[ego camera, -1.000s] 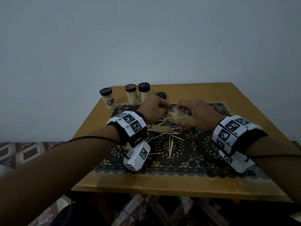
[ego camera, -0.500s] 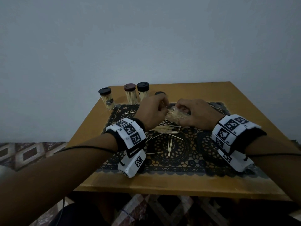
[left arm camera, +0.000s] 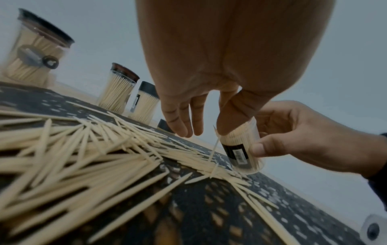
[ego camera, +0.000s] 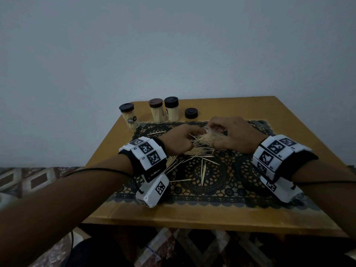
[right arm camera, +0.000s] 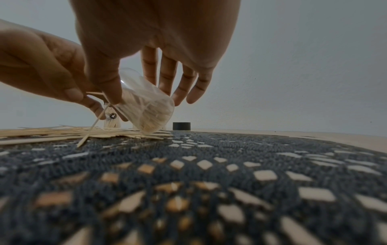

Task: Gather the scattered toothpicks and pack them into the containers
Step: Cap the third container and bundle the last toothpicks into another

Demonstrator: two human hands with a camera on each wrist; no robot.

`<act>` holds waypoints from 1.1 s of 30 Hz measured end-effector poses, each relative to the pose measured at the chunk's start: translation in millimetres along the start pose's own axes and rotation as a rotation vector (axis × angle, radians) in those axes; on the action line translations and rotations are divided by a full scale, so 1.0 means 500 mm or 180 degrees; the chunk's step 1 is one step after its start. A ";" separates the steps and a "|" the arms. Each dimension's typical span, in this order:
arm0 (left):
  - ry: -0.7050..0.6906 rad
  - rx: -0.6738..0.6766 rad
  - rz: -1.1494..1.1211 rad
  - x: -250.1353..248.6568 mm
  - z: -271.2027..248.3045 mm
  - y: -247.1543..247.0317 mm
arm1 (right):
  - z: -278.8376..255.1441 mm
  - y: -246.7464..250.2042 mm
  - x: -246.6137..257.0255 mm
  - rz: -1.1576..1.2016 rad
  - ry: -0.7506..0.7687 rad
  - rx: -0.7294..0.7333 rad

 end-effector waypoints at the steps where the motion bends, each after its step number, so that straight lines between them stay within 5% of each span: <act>1: 0.0007 -0.0070 -0.0154 0.005 0.000 0.003 | -0.001 0.001 -0.002 -0.0016 -0.0027 -0.0016; 5: 0.0353 -0.0329 -0.0141 0.046 0.006 0.026 | 0.003 0.003 -0.020 -0.0131 -0.0164 -0.0227; 11: 0.0358 0.0955 0.1250 0.054 0.011 0.017 | 0.007 0.002 -0.027 -0.0159 -0.0227 -0.0244; 15: 0.0051 0.0660 0.1792 0.041 0.023 -0.006 | 0.005 0.001 -0.029 -0.0183 -0.0265 -0.0156; 25: -0.0201 0.0050 0.1429 0.034 0.032 -0.011 | 0.001 0.001 -0.019 -0.0140 -0.0293 -0.0172; 33: 0.0003 0.0445 0.1661 0.024 0.048 -0.026 | 0.000 0.004 -0.016 -0.0167 -0.0282 -0.0169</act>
Point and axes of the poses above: each hand's wrist, its own z-axis towards the middle knuckle, its own y-axis out of the back of the hand, x = y × z, the point moved 2 cm from there along z, towards the middle knuckle, and after that the axes turned 7 degrees about z, right-handed, at the moved point
